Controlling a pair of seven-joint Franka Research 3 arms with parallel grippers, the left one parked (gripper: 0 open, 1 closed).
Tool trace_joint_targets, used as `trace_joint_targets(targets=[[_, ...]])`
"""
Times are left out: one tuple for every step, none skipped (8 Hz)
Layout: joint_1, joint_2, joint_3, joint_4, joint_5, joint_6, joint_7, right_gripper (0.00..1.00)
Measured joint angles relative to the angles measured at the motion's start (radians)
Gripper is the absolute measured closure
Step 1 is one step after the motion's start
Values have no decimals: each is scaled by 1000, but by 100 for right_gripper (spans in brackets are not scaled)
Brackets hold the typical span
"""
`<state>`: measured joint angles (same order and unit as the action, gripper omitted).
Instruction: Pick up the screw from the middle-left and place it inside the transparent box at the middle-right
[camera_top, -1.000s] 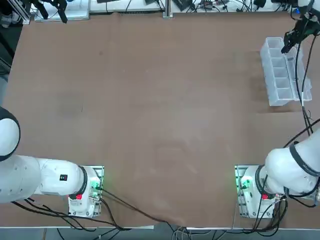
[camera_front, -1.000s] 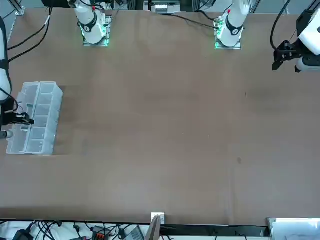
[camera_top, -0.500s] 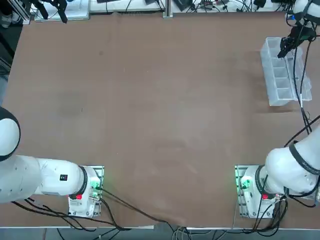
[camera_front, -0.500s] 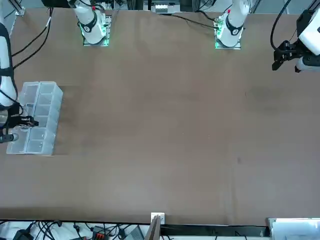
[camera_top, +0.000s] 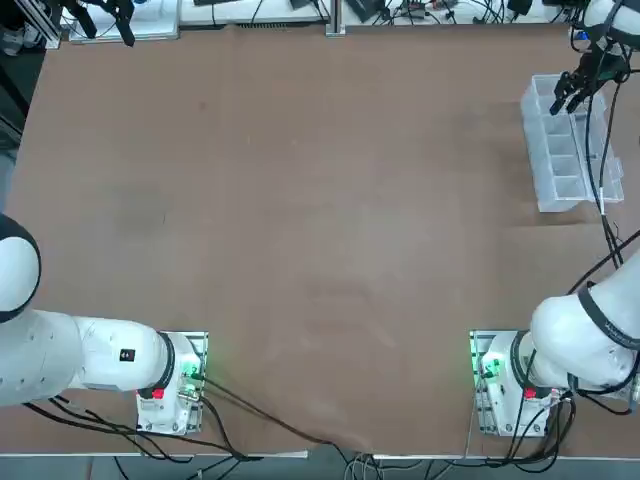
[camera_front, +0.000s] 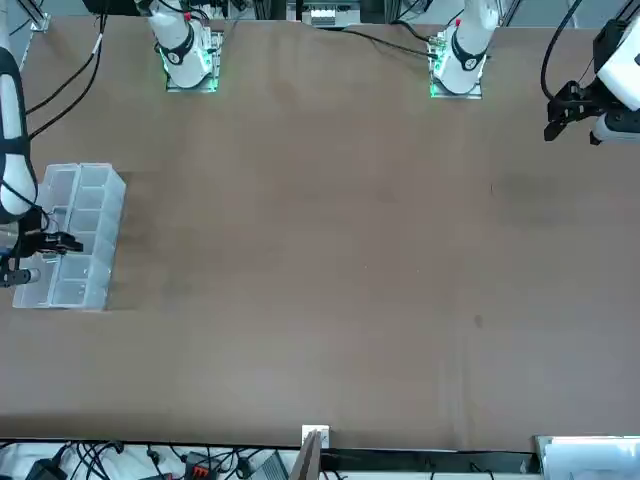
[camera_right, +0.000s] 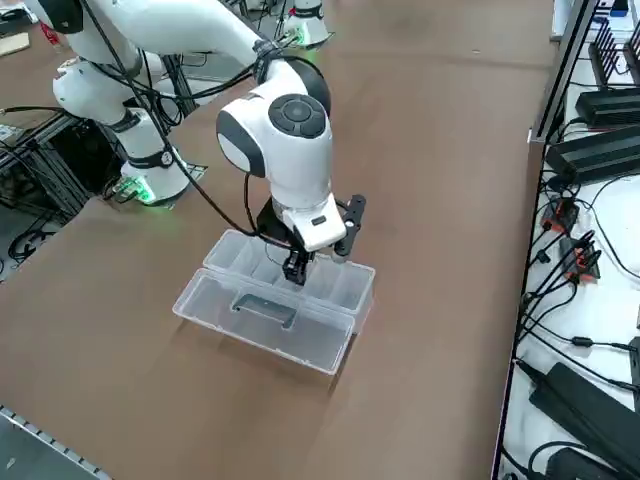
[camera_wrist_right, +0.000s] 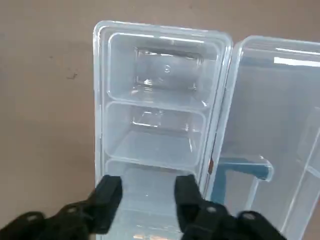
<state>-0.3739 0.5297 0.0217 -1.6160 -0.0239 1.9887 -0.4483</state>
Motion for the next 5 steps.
trace_joint_targets(targets=[[0,-5,2,4,0,-5,-1,6],[1,-20,6,12,0,-8,-1,4],[5,-48,10,30,3,-27,-1,1],[14,-87,15,59,15,-69,-1,0],[28,-132,18,93,43,-116,-1,0]])
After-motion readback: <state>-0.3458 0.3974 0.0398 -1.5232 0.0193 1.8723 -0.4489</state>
